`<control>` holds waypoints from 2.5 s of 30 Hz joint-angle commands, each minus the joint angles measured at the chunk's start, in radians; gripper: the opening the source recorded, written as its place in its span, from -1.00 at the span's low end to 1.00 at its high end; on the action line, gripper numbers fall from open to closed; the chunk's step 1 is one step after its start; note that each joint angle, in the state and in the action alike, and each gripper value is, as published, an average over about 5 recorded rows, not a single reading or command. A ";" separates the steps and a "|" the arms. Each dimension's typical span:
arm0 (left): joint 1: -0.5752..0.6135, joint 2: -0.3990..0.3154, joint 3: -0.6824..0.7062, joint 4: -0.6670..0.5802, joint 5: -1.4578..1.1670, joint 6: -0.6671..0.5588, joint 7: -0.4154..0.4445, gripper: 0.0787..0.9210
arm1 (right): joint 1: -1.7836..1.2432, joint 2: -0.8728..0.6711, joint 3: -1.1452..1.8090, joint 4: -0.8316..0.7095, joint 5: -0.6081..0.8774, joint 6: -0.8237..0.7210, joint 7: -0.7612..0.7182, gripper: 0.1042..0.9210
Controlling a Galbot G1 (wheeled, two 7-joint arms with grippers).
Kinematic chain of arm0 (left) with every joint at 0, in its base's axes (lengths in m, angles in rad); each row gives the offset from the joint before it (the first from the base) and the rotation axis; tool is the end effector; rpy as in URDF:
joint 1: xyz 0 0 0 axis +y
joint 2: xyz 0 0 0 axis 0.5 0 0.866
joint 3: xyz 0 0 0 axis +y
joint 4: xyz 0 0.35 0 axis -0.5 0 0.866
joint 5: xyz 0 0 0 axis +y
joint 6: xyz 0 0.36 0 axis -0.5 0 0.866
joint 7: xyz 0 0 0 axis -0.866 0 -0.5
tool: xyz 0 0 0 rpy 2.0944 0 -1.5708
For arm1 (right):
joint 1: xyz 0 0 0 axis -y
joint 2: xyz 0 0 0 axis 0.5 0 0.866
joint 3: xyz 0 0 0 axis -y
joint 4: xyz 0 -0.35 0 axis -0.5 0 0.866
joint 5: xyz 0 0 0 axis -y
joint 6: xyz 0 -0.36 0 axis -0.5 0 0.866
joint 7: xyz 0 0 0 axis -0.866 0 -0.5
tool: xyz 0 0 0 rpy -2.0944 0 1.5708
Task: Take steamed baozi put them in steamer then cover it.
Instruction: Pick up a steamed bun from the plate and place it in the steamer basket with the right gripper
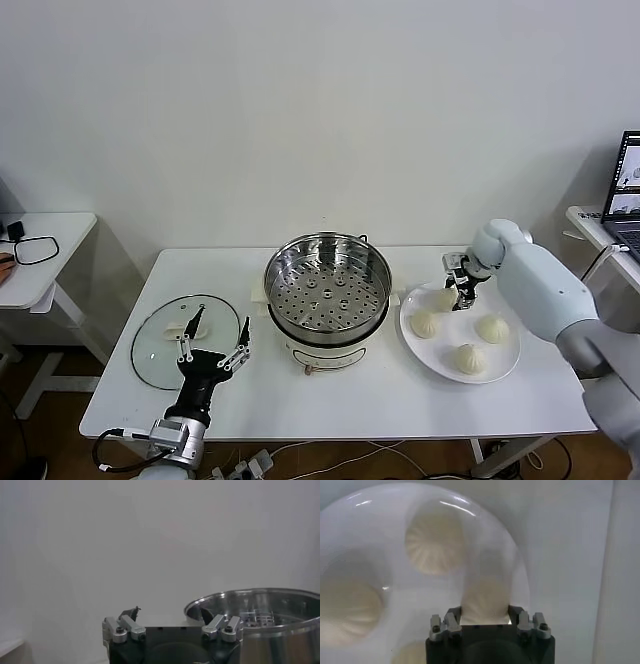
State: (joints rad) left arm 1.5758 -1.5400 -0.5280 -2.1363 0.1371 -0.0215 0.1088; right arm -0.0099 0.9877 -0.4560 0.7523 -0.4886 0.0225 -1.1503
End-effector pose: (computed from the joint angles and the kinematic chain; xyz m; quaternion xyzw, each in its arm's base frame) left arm 0.1833 0.0062 -0.2888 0.0599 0.9943 0.0842 0.0250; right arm 0.6070 -0.1669 -0.1993 0.4538 -0.5469 0.5811 0.3966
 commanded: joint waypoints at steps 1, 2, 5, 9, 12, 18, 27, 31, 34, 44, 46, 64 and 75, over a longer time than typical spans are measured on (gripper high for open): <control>0.001 0.001 0.005 -0.003 0.003 0.001 -0.002 0.77 | 0.122 -0.197 -0.176 0.278 0.263 0.017 -0.037 0.34; 0.001 0.001 0.007 -0.003 0.003 0.001 -0.004 0.77 | 0.158 -0.226 -0.207 0.318 0.296 0.028 -0.045 0.34; 0.001 0.003 0.012 -0.006 0.004 0.003 -0.006 0.77 | 0.278 -0.283 -0.303 0.407 0.353 0.094 -0.072 0.34; 0.003 0.004 0.014 -0.016 0.007 0.006 -0.007 0.77 | 0.450 -0.299 -0.434 0.493 0.390 0.264 -0.118 0.35; 0.006 0.004 0.012 -0.021 0.009 0.007 -0.007 0.77 | 0.581 -0.277 -0.525 0.556 0.418 0.346 -0.144 0.38; 0.009 0.005 0.001 -0.030 0.006 0.007 -0.006 0.77 | 0.764 -0.150 -0.674 0.615 0.456 0.468 -0.154 0.44; 0.012 0.010 -0.025 -0.026 -0.004 0.006 0.000 0.77 | 0.700 0.107 -0.693 0.452 0.361 0.642 -0.068 0.44; 0.012 0.013 -0.042 -0.024 -0.014 0.007 0.003 0.77 | 0.609 0.207 -0.647 0.349 0.284 0.706 -0.025 0.44; 0.011 0.017 -0.053 -0.021 -0.020 0.009 0.005 0.77 | 0.549 0.276 -0.617 0.280 0.227 0.742 -0.003 0.44; 0.006 0.022 -0.083 0.000 -0.038 0.009 0.018 0.77 | 0.408 0.427 -0.524 0.007 0.028 0.832 0.072 0.45; 0.004 0.022 -0.084 0.005 -0.040 0.008 0.020 0.77 | 0.382 0.445 -0.491 -0.036 -0.022 0.842 0.087 0.45; 0.005 0.015 -0.078 -0.002 -0.041 0.003 0.021 0.77 | 0.305 0.483 -0.422 -0.112 -0.136 0.825 0.161 0.48; 0.003 0.014 -0.084 0.001 -0.040 0.004 0.020 0.77 | 0.409 0.358 -0.491 0.067 0.172 0.724 0.049 0.76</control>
State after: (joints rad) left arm 1.5794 -1.5261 -0.6106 -2.1372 0.0972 -0.0185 0.1294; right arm 0.3421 1.4151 -0.9120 0.7225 -0.5165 0.8104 -1.0385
